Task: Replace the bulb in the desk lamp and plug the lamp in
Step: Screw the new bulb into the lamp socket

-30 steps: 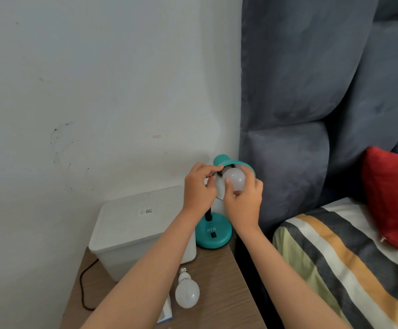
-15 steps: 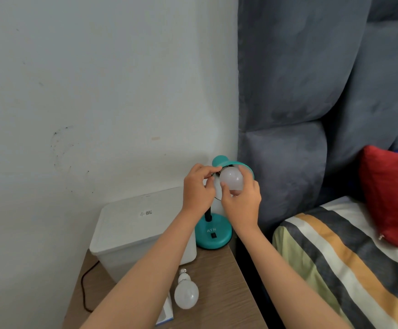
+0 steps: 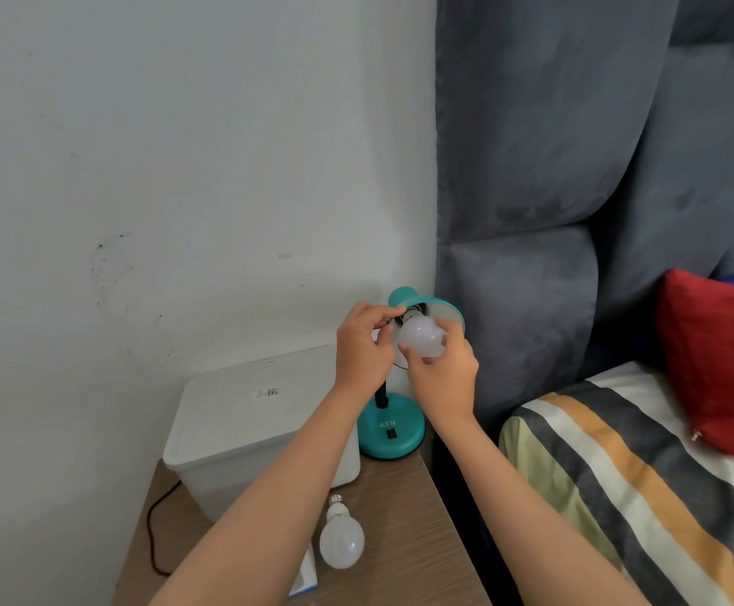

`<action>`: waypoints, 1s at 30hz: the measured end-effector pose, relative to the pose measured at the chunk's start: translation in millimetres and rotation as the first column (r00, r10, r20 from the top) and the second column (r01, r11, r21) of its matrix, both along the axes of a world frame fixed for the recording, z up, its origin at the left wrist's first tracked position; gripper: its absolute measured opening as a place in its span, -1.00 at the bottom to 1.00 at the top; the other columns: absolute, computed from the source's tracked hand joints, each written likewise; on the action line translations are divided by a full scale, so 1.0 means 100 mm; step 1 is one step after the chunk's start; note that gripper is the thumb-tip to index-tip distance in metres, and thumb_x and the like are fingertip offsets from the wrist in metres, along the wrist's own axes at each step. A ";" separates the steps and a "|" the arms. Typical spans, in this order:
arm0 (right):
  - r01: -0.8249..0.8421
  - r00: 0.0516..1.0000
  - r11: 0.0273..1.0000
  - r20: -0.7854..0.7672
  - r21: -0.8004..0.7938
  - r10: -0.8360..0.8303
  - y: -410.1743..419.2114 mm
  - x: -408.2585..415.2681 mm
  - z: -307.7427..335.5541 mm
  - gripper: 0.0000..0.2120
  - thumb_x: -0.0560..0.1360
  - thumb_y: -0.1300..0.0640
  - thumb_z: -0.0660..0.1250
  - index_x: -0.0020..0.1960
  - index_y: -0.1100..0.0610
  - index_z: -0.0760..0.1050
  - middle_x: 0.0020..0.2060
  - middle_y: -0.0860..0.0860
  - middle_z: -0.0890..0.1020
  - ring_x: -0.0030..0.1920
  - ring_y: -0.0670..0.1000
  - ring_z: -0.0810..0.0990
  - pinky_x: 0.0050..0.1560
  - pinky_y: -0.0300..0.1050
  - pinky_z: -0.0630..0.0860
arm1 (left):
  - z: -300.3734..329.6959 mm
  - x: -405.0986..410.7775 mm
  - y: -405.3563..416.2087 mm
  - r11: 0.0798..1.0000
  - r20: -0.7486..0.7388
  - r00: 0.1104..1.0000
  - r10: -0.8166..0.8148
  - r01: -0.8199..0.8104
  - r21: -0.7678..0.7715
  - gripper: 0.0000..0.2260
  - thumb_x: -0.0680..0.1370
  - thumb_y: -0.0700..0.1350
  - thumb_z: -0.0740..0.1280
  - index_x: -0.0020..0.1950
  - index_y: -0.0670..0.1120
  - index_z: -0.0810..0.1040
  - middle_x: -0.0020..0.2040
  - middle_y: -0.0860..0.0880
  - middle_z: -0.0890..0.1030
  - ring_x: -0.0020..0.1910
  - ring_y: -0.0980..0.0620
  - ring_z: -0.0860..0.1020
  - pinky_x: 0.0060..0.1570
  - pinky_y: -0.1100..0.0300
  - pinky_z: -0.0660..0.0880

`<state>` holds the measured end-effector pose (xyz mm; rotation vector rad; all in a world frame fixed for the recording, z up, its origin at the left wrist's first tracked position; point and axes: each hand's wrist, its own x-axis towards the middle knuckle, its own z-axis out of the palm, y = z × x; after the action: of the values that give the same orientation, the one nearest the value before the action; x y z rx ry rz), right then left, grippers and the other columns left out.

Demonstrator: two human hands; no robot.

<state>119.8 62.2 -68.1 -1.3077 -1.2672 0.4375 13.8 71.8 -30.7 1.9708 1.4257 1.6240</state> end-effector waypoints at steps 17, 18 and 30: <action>0.059 0.997 0.998 -0.045 0.025 -0.058 0.04 0.04 0.06 -0.49 0.43 -0.02 0.43 0.25 0.22 0.38 0.02 0.08 0.53 -0.09 -0.11 0.48 -0.30 -0.56 0.36 | -0.01 0.00 0.00 1.000 -0.001 1.000 0.006 -0.006 -0.001 -0.70 0.47 -0.40 0.27 0.05 -0.09 0.64 -0.05 -0.03 0.56 -0.10 0.22 0.52 -0.02 0.56 0.40; 0.053 0.998 0.997 -0.030 0.058 -0.051 0.03 0.02 0.06 -0.49 0.43 0.03 0.44 0.28 0.19 0.37 0.06 0.06 0.47 -0.08 -0.20 0.38 -0.26 -0.61 0.34 | -0.01 0.00 0.00 1.000 -0.001 1.000 0.004 -0.004 -0.001 -0.70 0.48 -0.39 0.27 0.05 -0.08 0.64 -0.05 -0.02 0.56 -0.10 0.23 0.52 -0.02 0.55 0.40; 0.050 0.997 0.996 -0.063 0.075 -0.046 0.03 0.00 0.05 -0.48 0.41 0.06 0.46 0.27 0.18 0.35 0.06 0.05 0.46 -0.03 -0.09 0.41 -0.15 -0.41 0.46 | -0.02 -0.01 0.00 1.000 -0.002 1.000 0.011 -0.011 0.008 -0.69 0.47 -0.40 0.27 0.04 -0.07 0.64 -0.06 -0.02 0.57 -0.09 0.19 0.53 -0.01 0.54 0.41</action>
<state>119.5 65.2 -62.8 -1.2484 -1.1881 0.3884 13.1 71.7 -32.6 1.9727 1.4352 1.6352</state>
